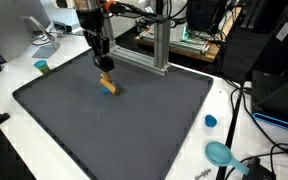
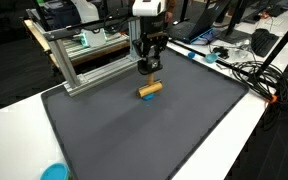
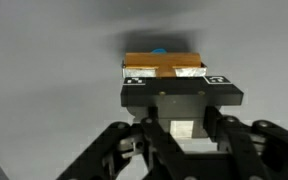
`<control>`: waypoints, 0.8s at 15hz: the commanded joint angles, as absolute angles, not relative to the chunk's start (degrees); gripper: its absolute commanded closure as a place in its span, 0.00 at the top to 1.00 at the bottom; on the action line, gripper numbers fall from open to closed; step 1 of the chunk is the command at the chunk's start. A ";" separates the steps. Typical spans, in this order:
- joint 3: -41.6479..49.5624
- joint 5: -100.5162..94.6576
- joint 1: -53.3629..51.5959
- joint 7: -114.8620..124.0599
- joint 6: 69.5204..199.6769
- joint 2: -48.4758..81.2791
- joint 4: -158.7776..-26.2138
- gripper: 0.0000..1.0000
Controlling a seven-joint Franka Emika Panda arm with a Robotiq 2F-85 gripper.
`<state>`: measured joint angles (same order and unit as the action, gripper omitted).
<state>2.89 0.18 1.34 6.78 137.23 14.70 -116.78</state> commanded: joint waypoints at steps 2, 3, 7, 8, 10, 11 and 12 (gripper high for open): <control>2.30 3.76 2.54 5.27 138.58 17.04 -115.24 0.21; 2.25 4.51 2.75 5.31 139.09 17.28 -115.07 0.21; 2.57 5.67 3.20 5.93 140.46 17.31 -114.68 0.21; 2.74 5.32 3.15 6.25 140.59 17.38 -114.62 0.21; 3.35 3.50 2.62 7.78 141.15 17.55 -114.59 0.21; 3.63 2.49 2.30 8.70 141.26 17.71 -114.52 0.21; 3.71 2.08 2.15 9.09 141.16 17.94 -114.36 0.21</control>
